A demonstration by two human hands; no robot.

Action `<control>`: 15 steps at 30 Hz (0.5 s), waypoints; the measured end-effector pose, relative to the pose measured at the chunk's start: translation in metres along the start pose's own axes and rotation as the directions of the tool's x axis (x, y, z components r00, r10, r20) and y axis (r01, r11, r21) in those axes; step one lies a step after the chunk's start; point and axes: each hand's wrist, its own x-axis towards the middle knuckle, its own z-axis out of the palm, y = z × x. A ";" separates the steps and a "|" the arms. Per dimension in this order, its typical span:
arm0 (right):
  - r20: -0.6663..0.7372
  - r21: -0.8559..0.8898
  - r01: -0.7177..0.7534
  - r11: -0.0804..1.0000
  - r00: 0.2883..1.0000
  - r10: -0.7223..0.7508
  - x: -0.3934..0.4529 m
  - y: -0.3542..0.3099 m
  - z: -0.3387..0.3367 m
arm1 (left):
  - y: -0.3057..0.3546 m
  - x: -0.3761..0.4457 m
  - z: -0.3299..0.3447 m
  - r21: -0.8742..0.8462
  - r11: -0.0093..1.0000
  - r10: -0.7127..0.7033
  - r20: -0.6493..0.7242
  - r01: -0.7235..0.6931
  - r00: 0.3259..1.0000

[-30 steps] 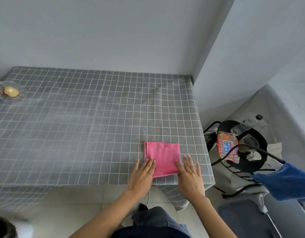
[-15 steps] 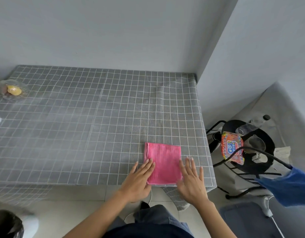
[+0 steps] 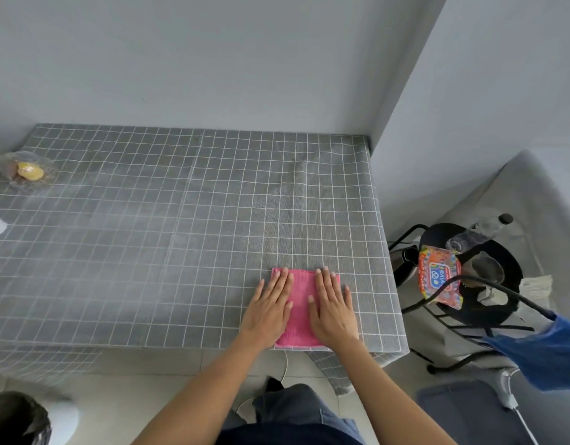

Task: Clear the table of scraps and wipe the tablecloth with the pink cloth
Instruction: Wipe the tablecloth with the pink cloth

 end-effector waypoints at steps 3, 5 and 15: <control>-0.030 -0.006 -0.022 1.000 0.999 0.021 0.000 0.001 0.004 | -0.006 0.000 0.005 -0.022 1.000 -0.006 -0.001 0.006 1.000; -0.041 -0.005 -0.025 1.000 0.999 0.024 -0.001 0.002 0.004 | -0.006 0.000 0.005 -0.023 1.000 -0.009 -0.003 0.009 1.000; 0.000 -0.052 -0.067 0.996 0.998 0.067 0.002 -0.001 0.006 | -0.008 0.002 -0.005 -0.053 0.999 0.001 0.086 0.003 0.996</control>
